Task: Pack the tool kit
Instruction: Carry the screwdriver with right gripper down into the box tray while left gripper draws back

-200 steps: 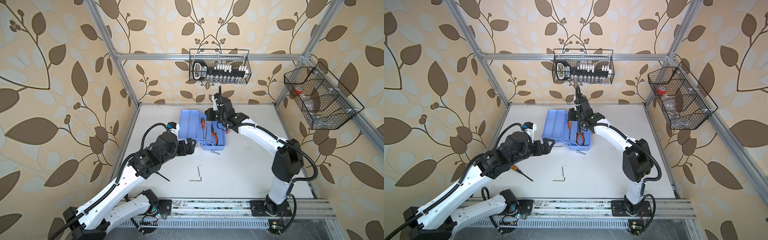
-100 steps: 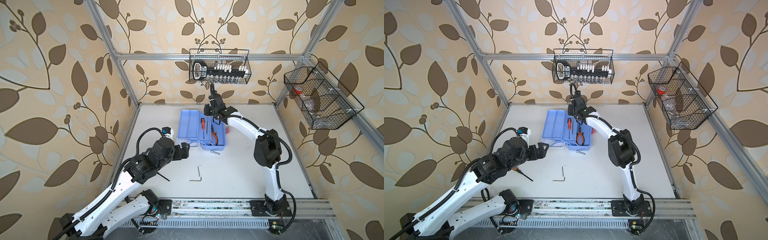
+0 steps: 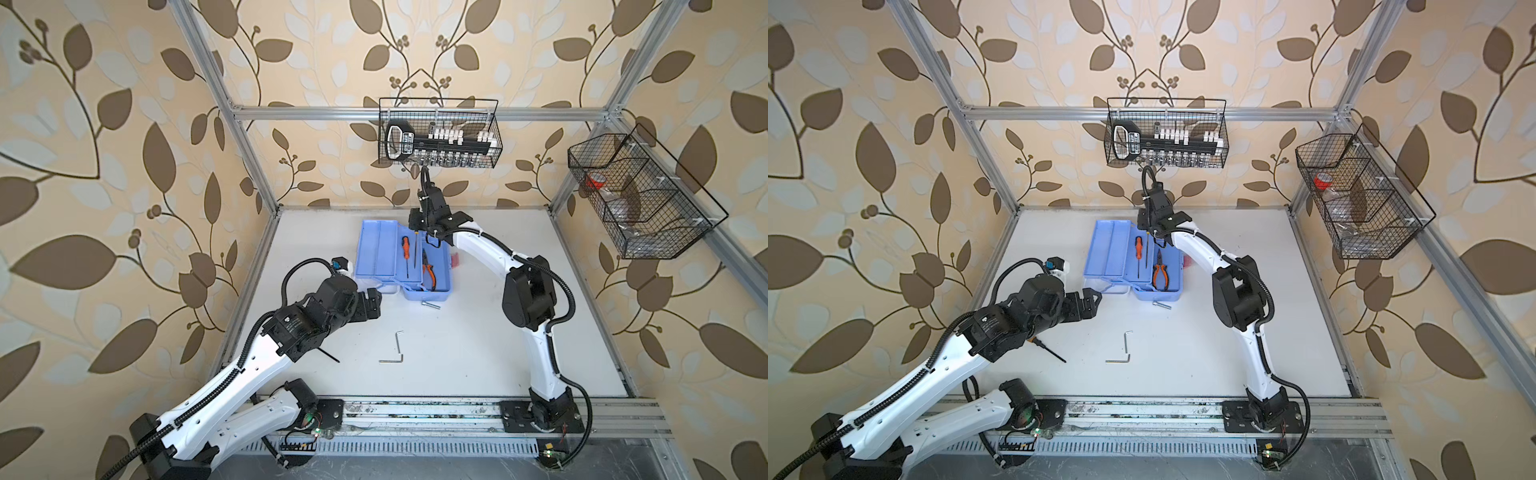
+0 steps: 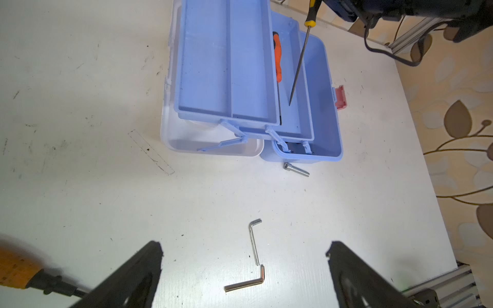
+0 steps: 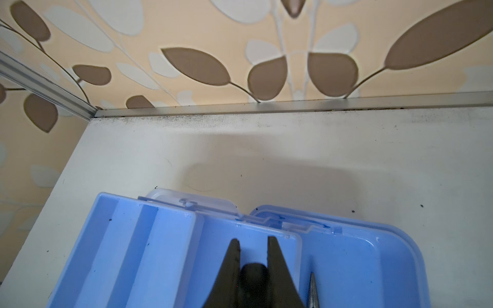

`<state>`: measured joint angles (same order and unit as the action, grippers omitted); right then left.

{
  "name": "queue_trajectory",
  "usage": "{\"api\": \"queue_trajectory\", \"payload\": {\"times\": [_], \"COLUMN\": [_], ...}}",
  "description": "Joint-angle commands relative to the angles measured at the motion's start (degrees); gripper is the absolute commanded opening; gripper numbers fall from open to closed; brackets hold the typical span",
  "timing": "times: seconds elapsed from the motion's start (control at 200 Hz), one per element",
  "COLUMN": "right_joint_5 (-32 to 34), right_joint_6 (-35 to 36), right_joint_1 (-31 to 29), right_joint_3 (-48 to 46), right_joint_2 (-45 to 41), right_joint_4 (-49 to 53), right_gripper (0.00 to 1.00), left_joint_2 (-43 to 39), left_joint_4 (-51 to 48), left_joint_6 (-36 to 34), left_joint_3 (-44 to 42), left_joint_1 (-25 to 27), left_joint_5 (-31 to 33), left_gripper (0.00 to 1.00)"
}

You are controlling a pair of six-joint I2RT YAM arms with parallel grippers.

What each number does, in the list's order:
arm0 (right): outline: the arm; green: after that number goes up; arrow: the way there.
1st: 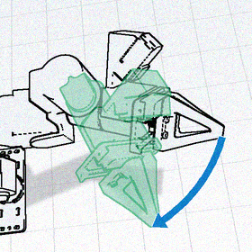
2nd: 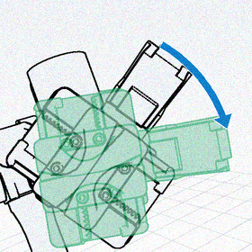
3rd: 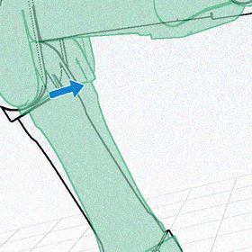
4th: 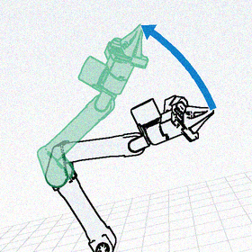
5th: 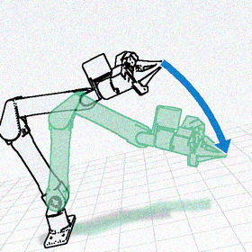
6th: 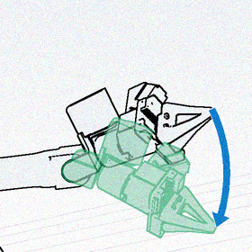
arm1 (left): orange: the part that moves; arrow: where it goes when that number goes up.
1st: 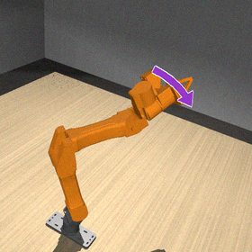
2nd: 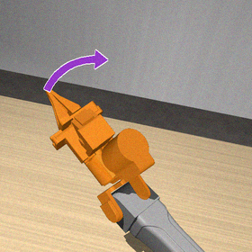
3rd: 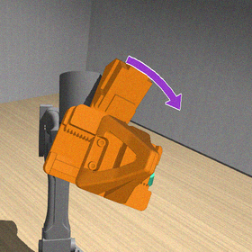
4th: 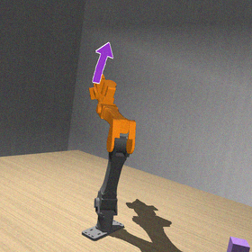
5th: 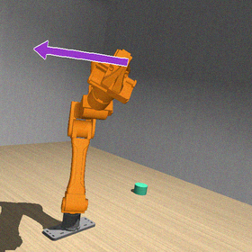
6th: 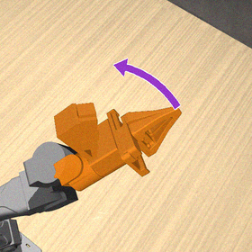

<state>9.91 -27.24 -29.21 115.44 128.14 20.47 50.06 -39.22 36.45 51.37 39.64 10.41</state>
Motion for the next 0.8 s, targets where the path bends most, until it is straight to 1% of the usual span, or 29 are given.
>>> {"api": "queue_trajectory", "payload": {"times": [0.0, 0.33, 0.585, 0.795], "right_joint_5": [-2.2, -2.82, -3.05, -7.0], "right_joint_6": [-0.17, -0.03, 0.65, -0.21], "right_joint_1": [-0.14, 0.22, 1.17, 2.65], "right_joint_3": [-1.2, -2.07, 2.75, 3.41], "right_joint_2": [2.7, 0.15, -2.47, -4.8], "right_joint_4": [3.04, 3.17, 6.75, 8.51], "right_gripper": [0.06, 0.05, 0.02, 0.0], "left_joint_2": [0.23, 0.83, -0.08, 0.23], "left_joint_4": [1.51, 1.43, 1.26, 1.25], "left_joint_6": [1.07, 0.84, 1.07, 1.08], "left_joint_3": [-0.57, -0.13, -0.71, -0.7], "left_joint_1": [-0.83, -1.49, -1.67, -1.71], "left_joint_5": [-0.81, -2.35, -2.78, -3.48], "left_gripper": [0.99, 0.99, 0.99, 0.99]}}
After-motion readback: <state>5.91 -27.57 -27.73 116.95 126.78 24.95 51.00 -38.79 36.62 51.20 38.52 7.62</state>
